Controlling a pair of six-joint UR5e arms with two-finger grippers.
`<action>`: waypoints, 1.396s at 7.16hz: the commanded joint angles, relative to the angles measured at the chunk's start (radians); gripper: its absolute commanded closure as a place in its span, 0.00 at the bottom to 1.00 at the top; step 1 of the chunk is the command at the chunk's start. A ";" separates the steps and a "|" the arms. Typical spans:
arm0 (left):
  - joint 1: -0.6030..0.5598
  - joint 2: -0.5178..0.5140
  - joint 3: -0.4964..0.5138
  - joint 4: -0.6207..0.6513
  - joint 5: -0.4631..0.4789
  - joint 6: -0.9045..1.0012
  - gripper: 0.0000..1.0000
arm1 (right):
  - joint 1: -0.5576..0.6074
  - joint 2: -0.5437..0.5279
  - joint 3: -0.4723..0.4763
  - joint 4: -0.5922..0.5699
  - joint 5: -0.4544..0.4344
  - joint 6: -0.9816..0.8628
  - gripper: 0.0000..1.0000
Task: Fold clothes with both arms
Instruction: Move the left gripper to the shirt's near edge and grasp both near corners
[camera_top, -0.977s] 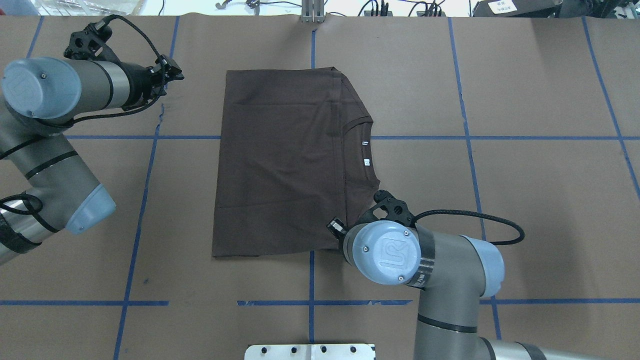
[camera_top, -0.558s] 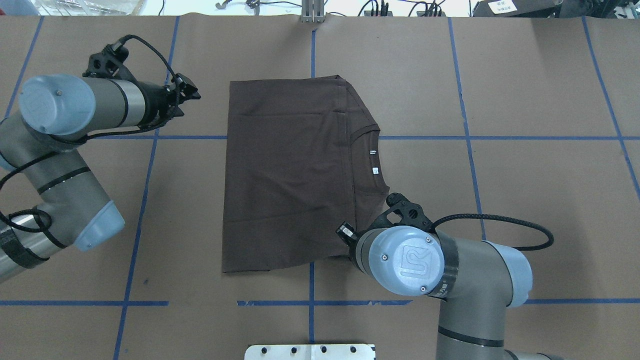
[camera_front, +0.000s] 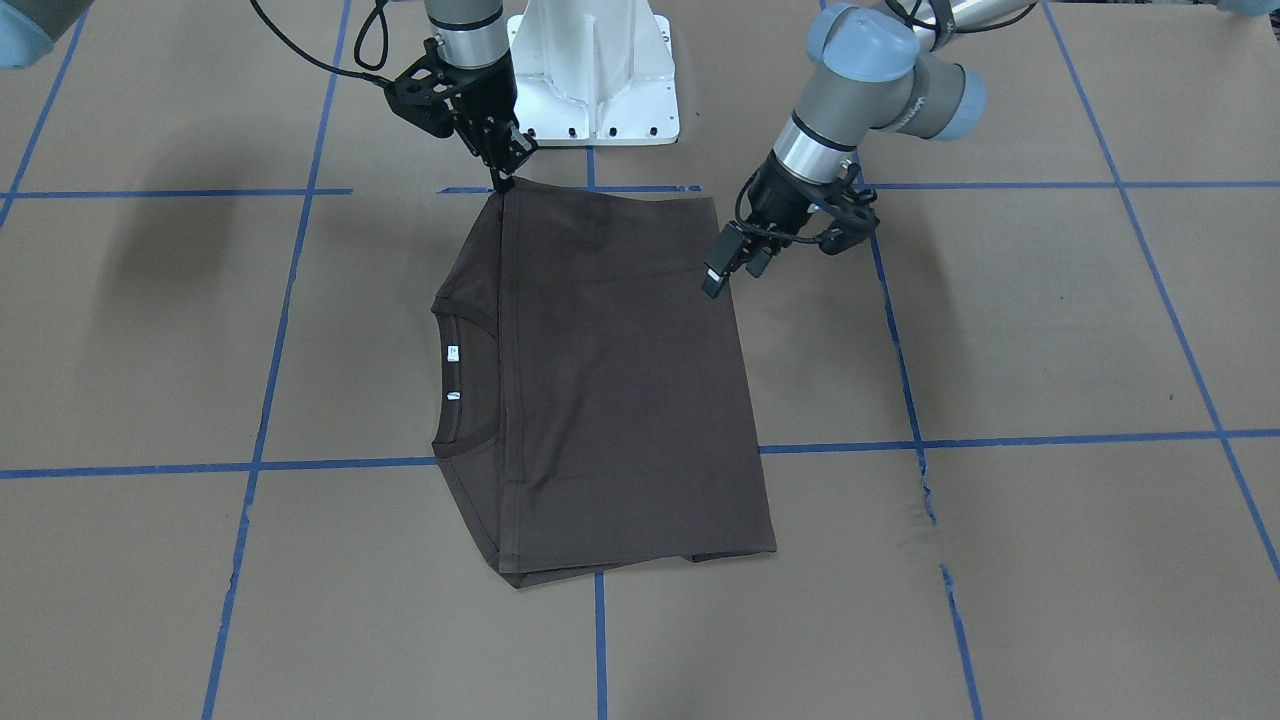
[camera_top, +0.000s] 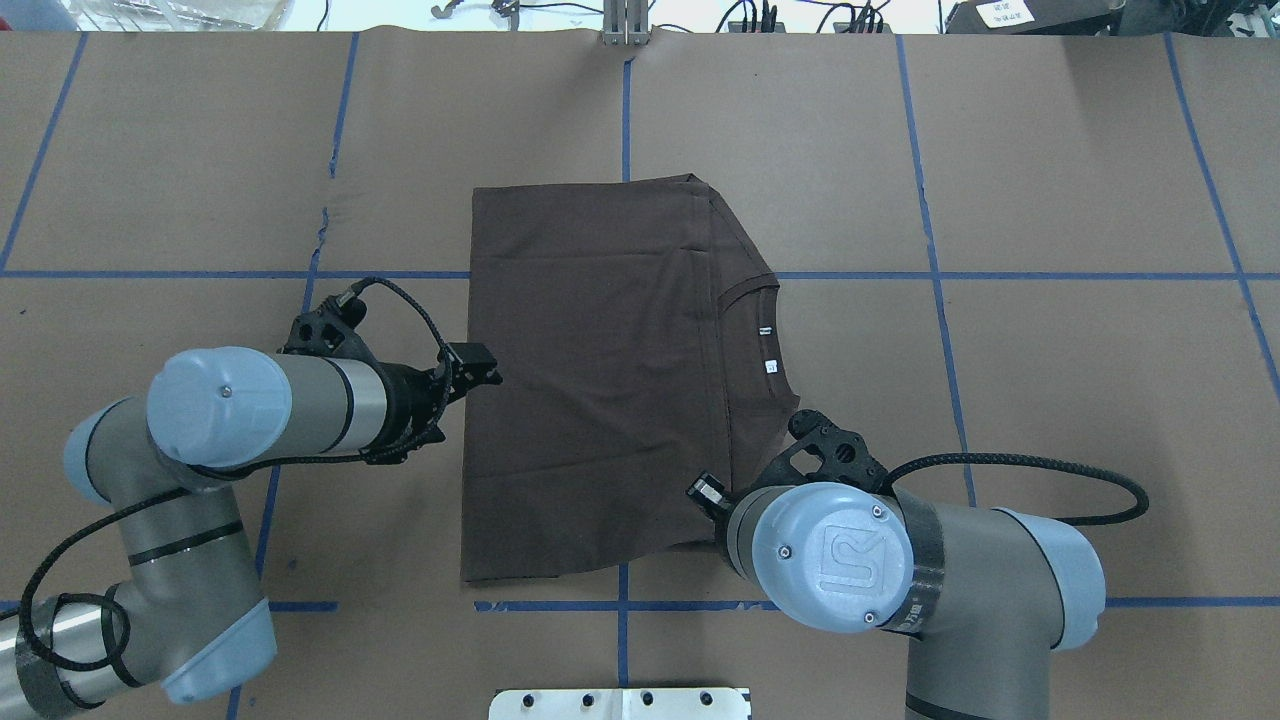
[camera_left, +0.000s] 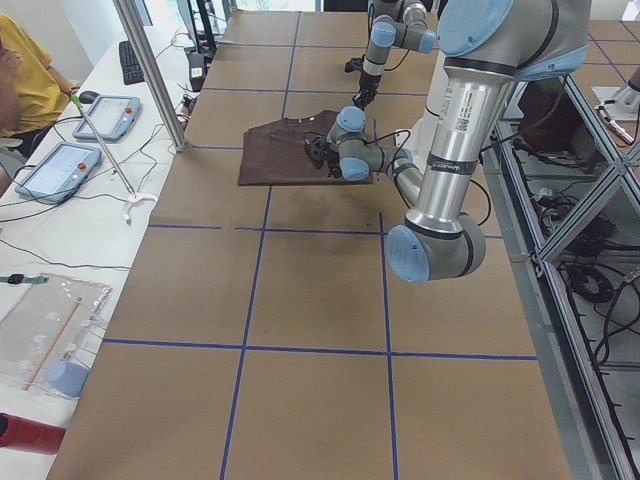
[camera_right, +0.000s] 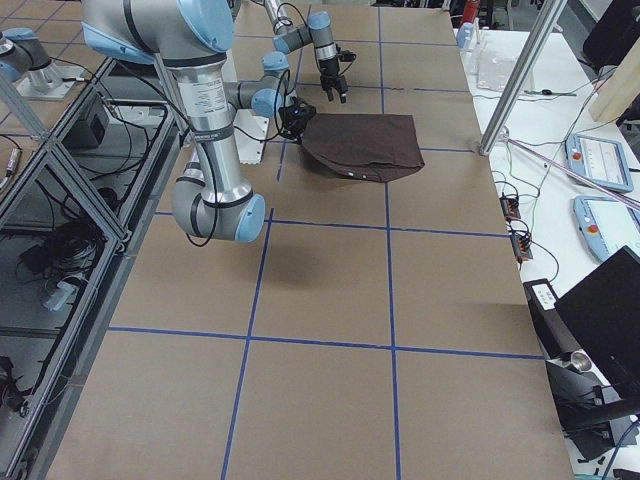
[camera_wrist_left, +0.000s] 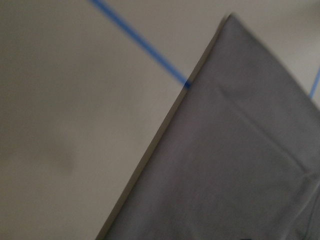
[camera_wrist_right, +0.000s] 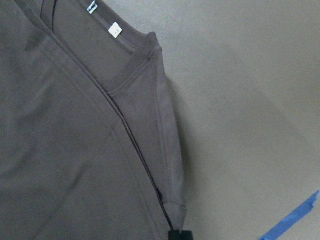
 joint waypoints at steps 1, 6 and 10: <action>0.112 0.007 -0.056 0.098 0.039 -0.052 0.00 | -0.002 -0.001 -0.002 0.000 -0.002 0.000 1.00; 0.228 0.039 -0.102 0.205 0.198 -0.199 0.00 | -0.002 -0.001 -0.002 0.000 -0.002 0.000 1.00; 0.262 0.013 -0.113 0.336 0.144 -0.200 0.06 | -0.002 -0.002 -0.002 0.000 -0.002 0.000 1.00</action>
